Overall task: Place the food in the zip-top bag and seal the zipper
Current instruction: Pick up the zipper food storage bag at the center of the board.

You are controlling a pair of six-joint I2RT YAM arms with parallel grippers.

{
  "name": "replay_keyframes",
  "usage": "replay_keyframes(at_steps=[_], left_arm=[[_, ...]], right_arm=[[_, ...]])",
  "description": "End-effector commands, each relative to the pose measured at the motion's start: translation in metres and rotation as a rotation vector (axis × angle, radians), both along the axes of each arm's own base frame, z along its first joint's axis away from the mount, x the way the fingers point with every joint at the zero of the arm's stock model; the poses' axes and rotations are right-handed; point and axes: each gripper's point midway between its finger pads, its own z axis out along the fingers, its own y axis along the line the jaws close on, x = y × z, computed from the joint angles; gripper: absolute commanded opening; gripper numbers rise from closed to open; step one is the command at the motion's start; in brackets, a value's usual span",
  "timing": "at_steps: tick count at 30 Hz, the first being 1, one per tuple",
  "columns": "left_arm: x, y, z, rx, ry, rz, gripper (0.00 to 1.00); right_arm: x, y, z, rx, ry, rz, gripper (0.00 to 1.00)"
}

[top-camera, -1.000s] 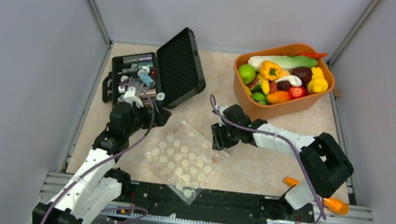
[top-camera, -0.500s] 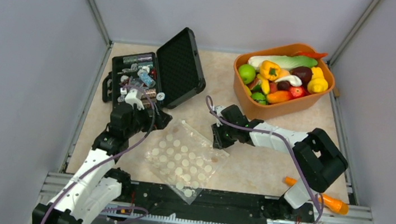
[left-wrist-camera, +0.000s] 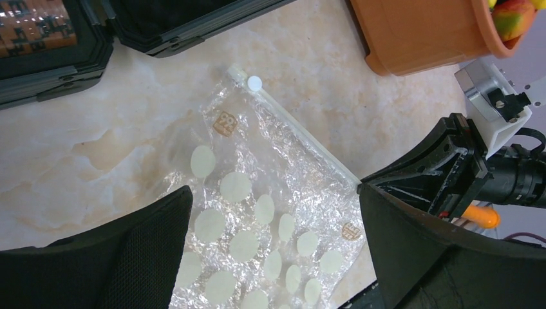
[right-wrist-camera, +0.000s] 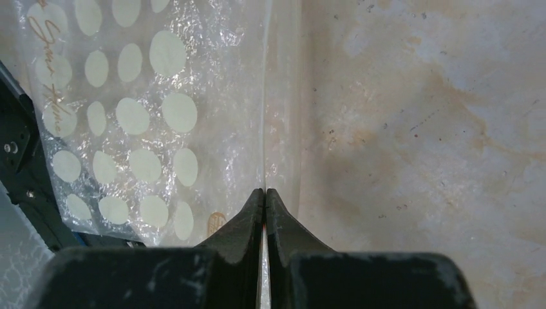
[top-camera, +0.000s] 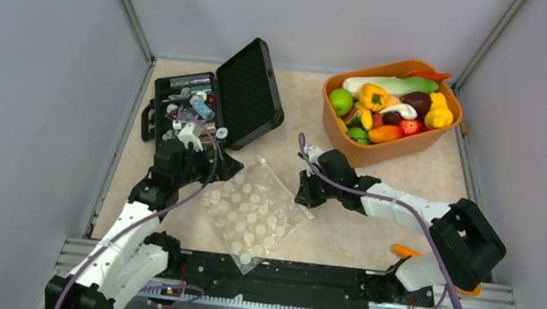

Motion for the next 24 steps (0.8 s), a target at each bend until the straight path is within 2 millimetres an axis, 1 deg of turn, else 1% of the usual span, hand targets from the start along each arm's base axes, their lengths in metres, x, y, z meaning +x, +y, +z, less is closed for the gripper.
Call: replay_keyframes(at_steps=[1,3,9,14,19,24], left_arm=[[0.004,-0.013,0.038,-0.071,-0.071,-0.057,0.99],[0.003,-0.015,0.043,-0.09,-0.083,-0.062,0.99],[0.011,-0.025,0.057,-0.148,-0.096,-0.083,0.99],[0.015,-0.031,0.061,-0.156,-0.075,-0.109,0.99],[0.008,-0.034,0.068,-0.167,-0.093,-0.112,0.99],[-0.002,-0.029,0.065,-0.158,-0.087,-0.08,0.99]], right_arm=[[0.003,0.011,0.029,0.108,-0.074,-0.01,0.0],[0.005,0.014,0.034,0.133,-0.085,-0.006,0.0],[0.002,0.019,0.037,0.148,-0.081,-0.006,0.0],[-0.008,0.022,0.049,0.184,-0.1,-0.018,0.0],[-0.017,0.014,0.05,0.212,-0.106,-0.034,0.0],[-0.018,0.008,0.053,0.224,-0.136,-0.049,0.0]])
